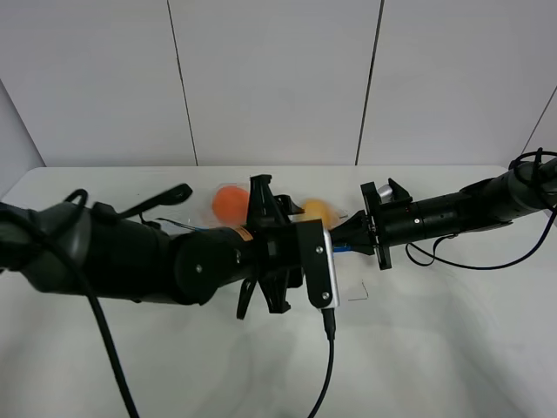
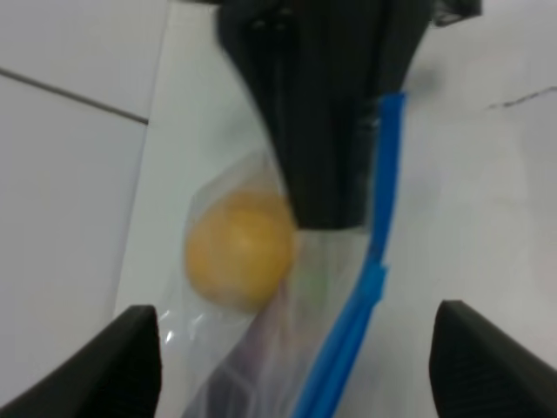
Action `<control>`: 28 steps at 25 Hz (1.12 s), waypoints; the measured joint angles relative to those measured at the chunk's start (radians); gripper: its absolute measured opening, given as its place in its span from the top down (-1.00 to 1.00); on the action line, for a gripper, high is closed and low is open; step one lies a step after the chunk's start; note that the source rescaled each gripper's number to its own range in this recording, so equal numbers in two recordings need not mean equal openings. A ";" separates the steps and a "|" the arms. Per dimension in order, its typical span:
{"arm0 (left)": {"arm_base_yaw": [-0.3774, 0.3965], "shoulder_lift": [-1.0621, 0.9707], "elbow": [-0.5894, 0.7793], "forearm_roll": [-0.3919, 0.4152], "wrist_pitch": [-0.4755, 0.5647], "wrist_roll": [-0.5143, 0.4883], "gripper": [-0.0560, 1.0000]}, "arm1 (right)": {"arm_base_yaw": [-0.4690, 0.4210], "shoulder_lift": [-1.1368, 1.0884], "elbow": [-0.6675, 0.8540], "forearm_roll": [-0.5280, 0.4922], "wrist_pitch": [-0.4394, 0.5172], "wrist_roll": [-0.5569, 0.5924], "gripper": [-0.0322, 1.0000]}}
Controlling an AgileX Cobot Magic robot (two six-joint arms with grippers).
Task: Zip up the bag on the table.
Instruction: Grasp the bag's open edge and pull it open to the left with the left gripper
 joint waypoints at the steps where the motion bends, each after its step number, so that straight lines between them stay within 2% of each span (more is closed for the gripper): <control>1: -0.012 0.018 0.000 0.014 -0.034 -0.005 -0.86 | 0.000 0.000 0.000 0.000 0.000 0.000 0.93; 10: -0.035 0.181 -0.001 0.230 -0.308 -0.083 -0.86 | 0.000 0.000 0.000 0.000 0.000 0.000 0.93; 12: -0.035 0.204 -0.001 0.253 -0.367 -0.091 -0.85 | 0.000 0.000 0.000 0.000 0.000 0.000 0.93; 20: -0.028 0.212 -0.001 0.234 -0.410 -0.096 -0.48 | 0.000 0.000 0.000 0.001 0.000 0.000 0.93; 28: -0.026 0.212 0.018 0.224 -0.410 -0.096 -0.33 | 0.000 0.000 0.000 0.002 0.000 0.000 0.93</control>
